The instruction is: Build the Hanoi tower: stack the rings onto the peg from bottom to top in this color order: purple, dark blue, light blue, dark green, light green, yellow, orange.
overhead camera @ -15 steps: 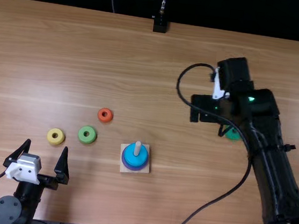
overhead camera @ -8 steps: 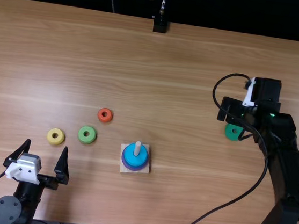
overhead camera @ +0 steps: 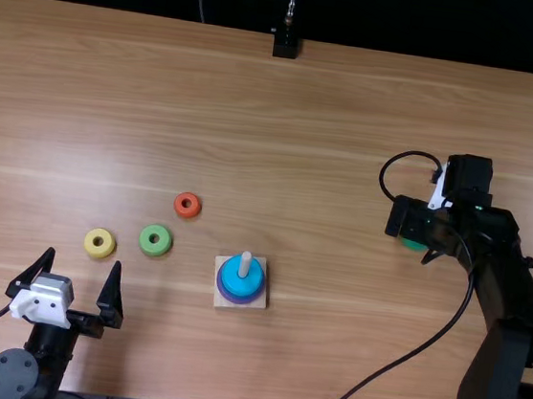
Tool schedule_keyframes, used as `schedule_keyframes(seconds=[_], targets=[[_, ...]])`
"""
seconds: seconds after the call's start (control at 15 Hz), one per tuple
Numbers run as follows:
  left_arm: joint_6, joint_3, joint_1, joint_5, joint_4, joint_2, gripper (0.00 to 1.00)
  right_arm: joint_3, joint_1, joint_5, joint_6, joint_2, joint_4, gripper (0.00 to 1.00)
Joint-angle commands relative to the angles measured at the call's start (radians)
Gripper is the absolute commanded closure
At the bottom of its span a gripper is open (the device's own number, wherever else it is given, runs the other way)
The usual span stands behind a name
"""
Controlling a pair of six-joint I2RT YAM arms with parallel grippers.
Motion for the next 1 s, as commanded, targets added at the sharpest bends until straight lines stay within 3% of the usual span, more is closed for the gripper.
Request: schedule_keyframes(seconds=[0.0,0.47,0.53,0.6,0.8,0.93], targets=[[0.009,-0.018,0.009,0.011,-0.037,-0.012,0.0,-0.016,-0.001,0.001,-0.006,0.011,0.003,0.0],[0.009,-0.018,0.009,0.011,-0.037,-0.012,0.0,-0.004,-0.001,0.003,-0.006,0.06,0.005,0.0],[0.009,-0.018,0.009,0.011,-0.037,-0.012,0.0,-0.009,-0.001,0.005,-0.006,0.06,0.003,0.24],[0.009,-0.018,0.011,0.011,-0.037,-0.012,0.0,-0.013,-0.001,0.003,-0.008,0.06,0.003,0.54],[0.009,-0.018,0.009,0.011,-0.037,-0.012,0.0,-0.029,0.0,-0.002,-0.01,0.06,-0.006,1.0],[0.009,-0.018,0.009,0.011,-0.037,-0.012,0.0,-0.03,0.0,-0.001,-0.037,0.059,-0.006,1.0]])
